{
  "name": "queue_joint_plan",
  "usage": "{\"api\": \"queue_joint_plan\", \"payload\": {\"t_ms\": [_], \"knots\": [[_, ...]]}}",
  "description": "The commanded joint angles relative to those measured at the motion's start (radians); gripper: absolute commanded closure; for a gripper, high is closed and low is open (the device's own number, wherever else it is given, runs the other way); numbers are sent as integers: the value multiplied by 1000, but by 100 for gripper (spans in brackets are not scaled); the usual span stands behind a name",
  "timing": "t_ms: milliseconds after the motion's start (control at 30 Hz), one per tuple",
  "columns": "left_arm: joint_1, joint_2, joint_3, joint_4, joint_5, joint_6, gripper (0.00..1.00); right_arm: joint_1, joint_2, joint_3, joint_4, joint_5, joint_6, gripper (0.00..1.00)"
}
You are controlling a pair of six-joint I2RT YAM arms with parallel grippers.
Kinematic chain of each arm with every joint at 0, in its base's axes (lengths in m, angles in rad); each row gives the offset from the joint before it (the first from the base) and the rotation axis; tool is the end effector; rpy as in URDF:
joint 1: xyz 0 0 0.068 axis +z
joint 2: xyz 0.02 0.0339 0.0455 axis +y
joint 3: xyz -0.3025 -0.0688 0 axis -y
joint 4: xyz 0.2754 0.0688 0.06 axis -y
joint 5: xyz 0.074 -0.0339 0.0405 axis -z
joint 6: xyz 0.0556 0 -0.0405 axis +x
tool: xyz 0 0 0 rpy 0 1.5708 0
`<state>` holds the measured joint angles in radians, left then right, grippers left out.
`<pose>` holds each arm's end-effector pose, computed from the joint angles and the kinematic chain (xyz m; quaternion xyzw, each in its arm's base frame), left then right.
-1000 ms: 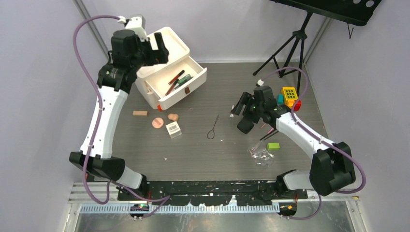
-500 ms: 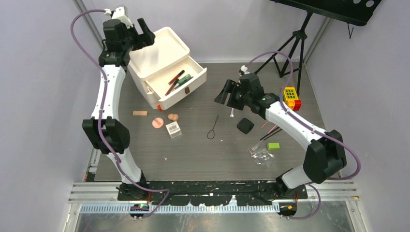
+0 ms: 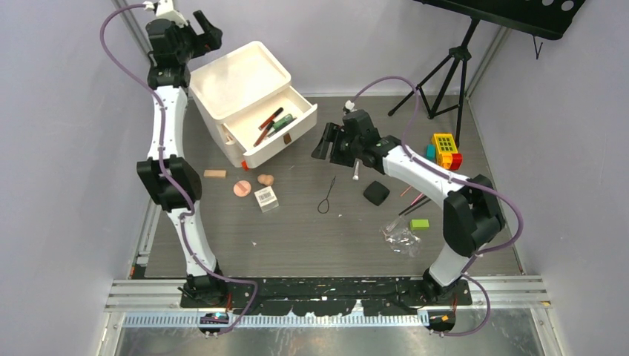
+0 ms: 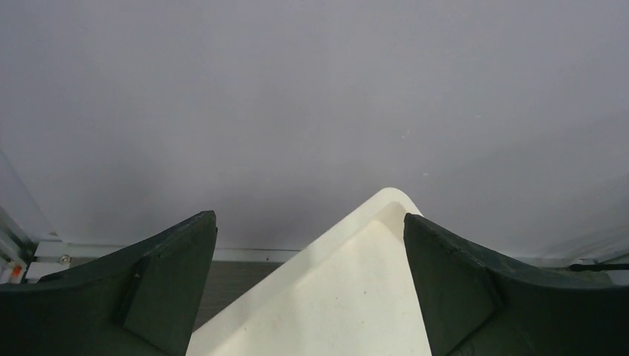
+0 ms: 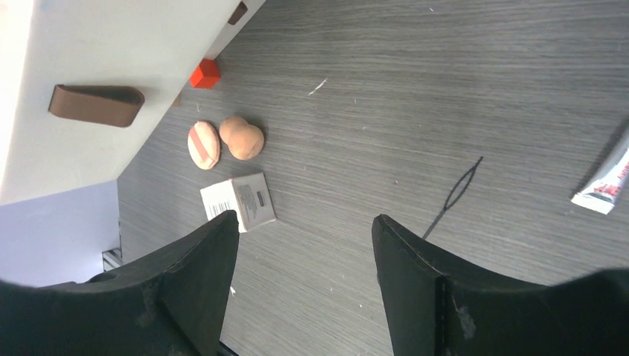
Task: Organize the makeup
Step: Close the drawer in the storage box.
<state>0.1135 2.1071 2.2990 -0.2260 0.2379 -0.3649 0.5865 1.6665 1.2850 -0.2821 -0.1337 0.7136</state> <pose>0.5593 0.0506 0.4806 -0.0890 0.7132 -0.1712 0.6739 0.3528 0.2434 0.2882 0.0277 0.8969 0.3124 0.3117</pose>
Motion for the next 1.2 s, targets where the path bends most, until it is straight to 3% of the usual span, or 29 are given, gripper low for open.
{"api": "queue_joint_plan", "payload": {"t_ms": [0, 533, 1167], "knots": [[6, 84, 136, -9, 32, -13, 1, 21, 27, 76, 72, 41, 7, 29], [27, 195, 198, -86, 66, 1, 5, 48, 144, 169, 203, 93, 25, 30], [26, 205, 220, -160, 157, 85, 9, 96, 435, 528, 247, 107, 76, 31]]}}
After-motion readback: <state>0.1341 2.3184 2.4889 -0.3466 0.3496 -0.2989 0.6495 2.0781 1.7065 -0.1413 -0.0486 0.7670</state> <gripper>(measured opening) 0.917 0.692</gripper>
